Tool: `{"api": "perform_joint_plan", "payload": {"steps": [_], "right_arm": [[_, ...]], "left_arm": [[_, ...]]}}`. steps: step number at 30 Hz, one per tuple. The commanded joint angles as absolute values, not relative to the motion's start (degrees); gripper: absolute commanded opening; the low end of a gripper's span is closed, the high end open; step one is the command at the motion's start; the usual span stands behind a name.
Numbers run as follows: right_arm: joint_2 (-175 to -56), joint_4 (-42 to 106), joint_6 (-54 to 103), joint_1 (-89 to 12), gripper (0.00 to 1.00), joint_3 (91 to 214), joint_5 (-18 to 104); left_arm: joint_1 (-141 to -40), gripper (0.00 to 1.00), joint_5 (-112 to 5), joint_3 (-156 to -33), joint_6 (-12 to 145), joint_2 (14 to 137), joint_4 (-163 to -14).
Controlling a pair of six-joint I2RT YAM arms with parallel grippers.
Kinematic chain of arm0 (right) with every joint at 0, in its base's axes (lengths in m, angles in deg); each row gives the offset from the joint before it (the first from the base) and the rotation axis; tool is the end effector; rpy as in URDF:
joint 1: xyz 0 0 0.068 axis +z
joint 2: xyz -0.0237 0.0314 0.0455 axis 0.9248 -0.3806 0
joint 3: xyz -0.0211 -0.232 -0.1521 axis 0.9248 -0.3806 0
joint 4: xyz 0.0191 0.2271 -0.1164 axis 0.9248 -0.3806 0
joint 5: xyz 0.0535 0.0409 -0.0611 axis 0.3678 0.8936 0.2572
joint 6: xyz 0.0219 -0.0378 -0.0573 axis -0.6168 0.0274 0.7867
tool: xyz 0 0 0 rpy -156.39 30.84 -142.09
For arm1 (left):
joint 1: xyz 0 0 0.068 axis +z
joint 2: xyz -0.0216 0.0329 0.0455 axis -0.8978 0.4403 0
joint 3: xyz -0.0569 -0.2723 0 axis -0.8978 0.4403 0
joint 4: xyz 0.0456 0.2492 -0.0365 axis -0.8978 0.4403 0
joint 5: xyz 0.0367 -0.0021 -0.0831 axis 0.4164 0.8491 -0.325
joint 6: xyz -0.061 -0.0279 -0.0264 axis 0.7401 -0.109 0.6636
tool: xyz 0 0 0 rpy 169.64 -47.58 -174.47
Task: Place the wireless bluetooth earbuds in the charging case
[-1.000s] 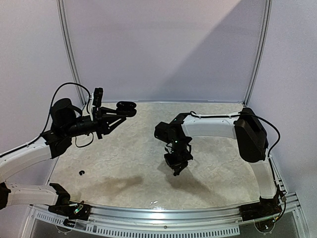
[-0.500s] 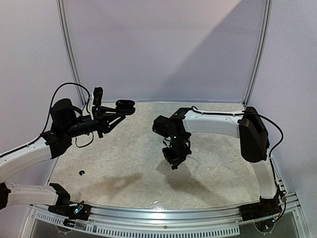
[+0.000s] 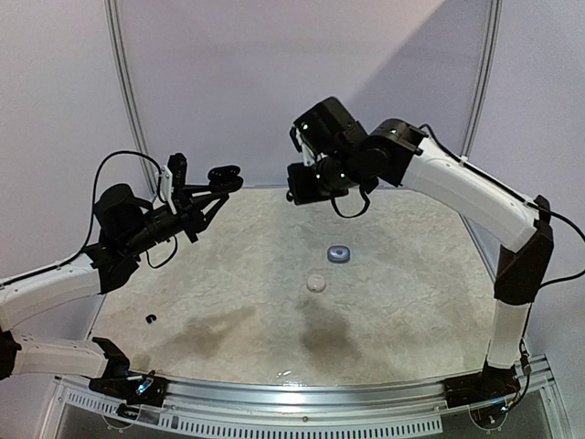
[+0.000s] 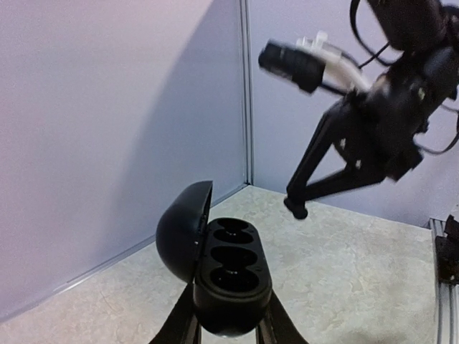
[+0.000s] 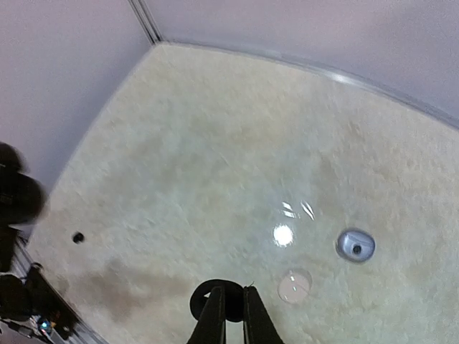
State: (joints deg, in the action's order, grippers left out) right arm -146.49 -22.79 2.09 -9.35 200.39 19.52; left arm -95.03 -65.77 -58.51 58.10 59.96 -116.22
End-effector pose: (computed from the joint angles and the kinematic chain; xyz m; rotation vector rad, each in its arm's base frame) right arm 0.2444 0.3641 0.3790 -0.4480 2.3021 0.4518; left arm 0.2093 -0.1508 0.3173 0.6477 1.3757 -0.7427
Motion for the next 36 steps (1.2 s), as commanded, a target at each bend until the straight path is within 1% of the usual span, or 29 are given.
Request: {"api": "perform_joint_plan", "payload": {"steps": [1,5,11,16,23,29,36], "right_arm": [[-143.8,-7.3,8.3,-5.9,0.00,201.2,12.4],[-143.8,3.1,15.6,-2.6,0.00,201.3,8.2],[-145.5,12.4,20.6,-0.3,0.00,201.2,10.8],[-147.5,14.4,19.3,-0.1,0.00,201.2,14.1],[-150.2,16.7,20.0,-0.2,0.00,202.4,15.0],[-151.6,14.8,21.0,-0.1,0.00,202.7,12.7],[-152.1,14.8,21.2,-0.1,0.00,201.7,13.0]], "left_arm": [[-98.1,0.00,-61.8,-57.7,52.4,62.1,-124.3],[-98.7,0.00,-60.0,-59.6,52.7,63.8,-125.6],[-99.1,0.00,-59.9,-62.0,55.9,65.3,-124.9],[-99.3,0.00,-60.3,-62.9,60.4,65.1,-123.6],[-99.4,0.00,-60.1,-62.9,60.0,64.8,-124.0],[-99.4,0.00,-58.7,-62.9,60.7,64.2,-123.9],[-99.4,0.00,-58.3,-62.9,61.3,64.0,-124.0]]}}
